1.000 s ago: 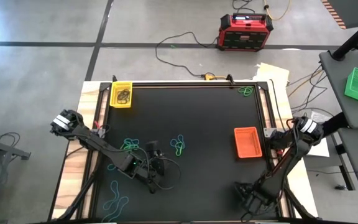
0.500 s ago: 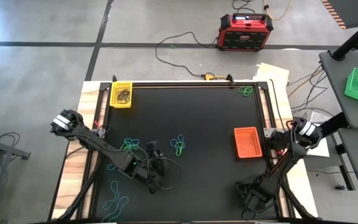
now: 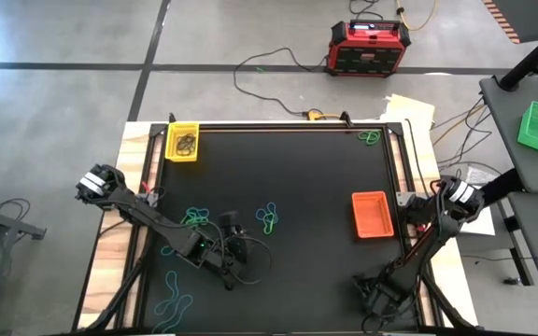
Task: Sort rubber bands into baskets
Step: Put the purple rubber band into the yellow bin
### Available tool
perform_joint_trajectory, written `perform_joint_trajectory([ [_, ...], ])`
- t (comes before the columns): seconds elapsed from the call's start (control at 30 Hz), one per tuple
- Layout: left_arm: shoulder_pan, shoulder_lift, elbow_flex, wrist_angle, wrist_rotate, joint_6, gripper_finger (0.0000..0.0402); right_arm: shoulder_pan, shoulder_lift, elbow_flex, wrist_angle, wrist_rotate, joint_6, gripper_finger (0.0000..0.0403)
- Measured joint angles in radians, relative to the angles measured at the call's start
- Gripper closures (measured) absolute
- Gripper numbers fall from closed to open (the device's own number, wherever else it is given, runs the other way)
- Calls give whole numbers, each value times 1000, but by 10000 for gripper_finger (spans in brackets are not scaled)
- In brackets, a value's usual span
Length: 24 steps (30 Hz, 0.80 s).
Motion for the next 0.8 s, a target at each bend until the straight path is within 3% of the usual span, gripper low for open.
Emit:
perform_joint_trajectory([
  [0.5, 0, 0, 0, -1, 0, 0, 224, -12, -15, -44, 34, 14, -51, 394],
  [0.8, 0, 0, 0, -1, 0, 0, 224, -54, -19, 34, -67, 233, -126, 394],
])
